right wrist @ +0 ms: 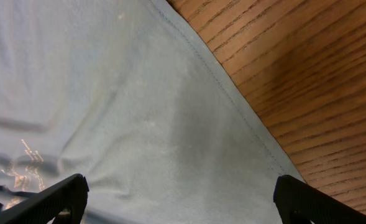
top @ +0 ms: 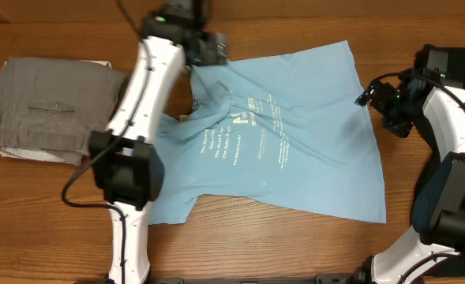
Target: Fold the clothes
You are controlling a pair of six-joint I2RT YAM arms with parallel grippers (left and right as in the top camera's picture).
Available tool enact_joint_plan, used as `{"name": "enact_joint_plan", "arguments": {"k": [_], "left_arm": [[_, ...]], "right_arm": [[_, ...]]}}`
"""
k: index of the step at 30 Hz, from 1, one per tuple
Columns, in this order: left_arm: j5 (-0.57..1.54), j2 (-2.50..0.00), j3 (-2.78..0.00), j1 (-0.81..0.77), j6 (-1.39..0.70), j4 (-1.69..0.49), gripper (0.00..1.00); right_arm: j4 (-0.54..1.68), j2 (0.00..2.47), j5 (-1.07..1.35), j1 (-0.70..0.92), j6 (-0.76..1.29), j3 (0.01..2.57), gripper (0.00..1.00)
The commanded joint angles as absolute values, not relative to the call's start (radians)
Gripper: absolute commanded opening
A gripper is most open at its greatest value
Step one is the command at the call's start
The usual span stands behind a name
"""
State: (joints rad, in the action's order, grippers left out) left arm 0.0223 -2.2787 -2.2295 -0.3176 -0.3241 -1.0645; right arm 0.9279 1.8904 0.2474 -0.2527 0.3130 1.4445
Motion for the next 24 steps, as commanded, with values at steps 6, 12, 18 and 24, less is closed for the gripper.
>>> {"name": "enact_joint_plan", "arguments": {"k": [6,12,18,24], "left_arm": [[-0.157,-2.286,-2.036,-0.454,-0.36,-1.004,0.98],[-0.25,-2.286,-1.996,-0.478,-0.358,-0.983,0.88],[-0.232,-2.286,-1.964,-0.476,-0.319,-0.941,0.71],[-0.213,-2.286,-1.879,-0.479,-0.224,-0.859,0.67]], "right_arm": [[0.924,1.882,0.249,-0.252,0.307,1.459,1.0],[0.924,1.882,0.249,-0.252,0.307,1.459,1.0],[0.924,1.882,0.249,-0.252,0.307,1.459,1.0],[0.924,1.882,0.249,-0.252,0.307,1.459,1.0]]}}
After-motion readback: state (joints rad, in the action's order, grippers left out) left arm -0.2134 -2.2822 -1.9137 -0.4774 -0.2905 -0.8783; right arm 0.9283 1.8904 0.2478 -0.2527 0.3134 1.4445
